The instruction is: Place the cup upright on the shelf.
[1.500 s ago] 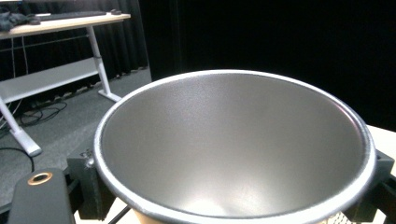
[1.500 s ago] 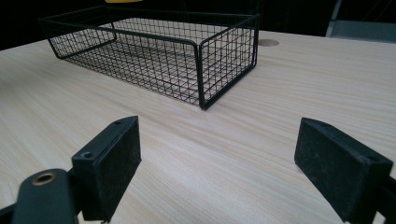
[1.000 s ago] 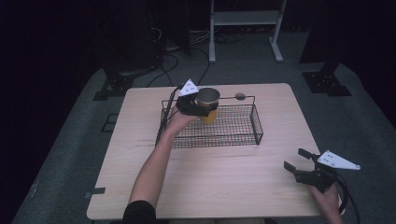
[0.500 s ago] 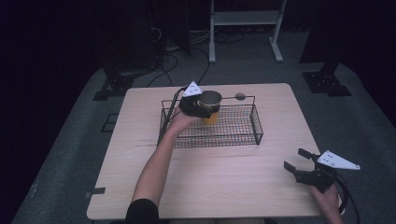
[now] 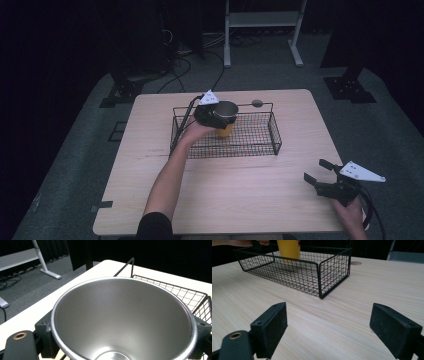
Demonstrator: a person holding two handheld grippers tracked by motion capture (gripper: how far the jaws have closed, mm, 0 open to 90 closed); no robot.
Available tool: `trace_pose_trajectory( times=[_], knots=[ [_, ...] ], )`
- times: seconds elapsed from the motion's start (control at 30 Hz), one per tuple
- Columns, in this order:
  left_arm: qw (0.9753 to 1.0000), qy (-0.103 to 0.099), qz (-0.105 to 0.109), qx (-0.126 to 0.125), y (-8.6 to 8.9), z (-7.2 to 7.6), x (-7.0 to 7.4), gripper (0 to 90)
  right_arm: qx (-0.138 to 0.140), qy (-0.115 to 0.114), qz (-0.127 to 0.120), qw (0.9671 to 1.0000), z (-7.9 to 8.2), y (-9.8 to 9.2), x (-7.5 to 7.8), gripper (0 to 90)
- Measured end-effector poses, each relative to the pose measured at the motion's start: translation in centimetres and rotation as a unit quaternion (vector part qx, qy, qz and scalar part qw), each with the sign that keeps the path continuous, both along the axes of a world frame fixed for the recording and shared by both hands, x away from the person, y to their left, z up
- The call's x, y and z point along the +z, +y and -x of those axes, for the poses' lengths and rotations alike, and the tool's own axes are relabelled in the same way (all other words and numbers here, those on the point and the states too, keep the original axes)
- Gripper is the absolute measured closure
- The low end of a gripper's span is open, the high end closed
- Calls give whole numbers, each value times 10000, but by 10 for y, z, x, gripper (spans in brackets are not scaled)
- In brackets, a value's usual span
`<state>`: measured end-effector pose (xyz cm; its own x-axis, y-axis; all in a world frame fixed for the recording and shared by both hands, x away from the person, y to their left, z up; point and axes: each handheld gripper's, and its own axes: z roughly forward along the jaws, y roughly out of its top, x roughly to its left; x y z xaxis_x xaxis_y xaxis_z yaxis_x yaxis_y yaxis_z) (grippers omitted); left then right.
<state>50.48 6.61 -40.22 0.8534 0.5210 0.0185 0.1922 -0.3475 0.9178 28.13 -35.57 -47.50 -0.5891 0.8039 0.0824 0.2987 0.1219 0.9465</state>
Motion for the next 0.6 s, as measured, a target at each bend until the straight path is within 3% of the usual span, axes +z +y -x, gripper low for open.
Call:
trace_pose_trajectory(
  times=[0.3,0.6],
  knots=[
    [9998,64,-149,-80,-4,-2,-7,116,2,-2,-5,10000,0,0,0,135],
    [9981,208,-505,-295,-7,-2,-16,115,3,-3,-6,10000,0,0,0,135]
  ],
)
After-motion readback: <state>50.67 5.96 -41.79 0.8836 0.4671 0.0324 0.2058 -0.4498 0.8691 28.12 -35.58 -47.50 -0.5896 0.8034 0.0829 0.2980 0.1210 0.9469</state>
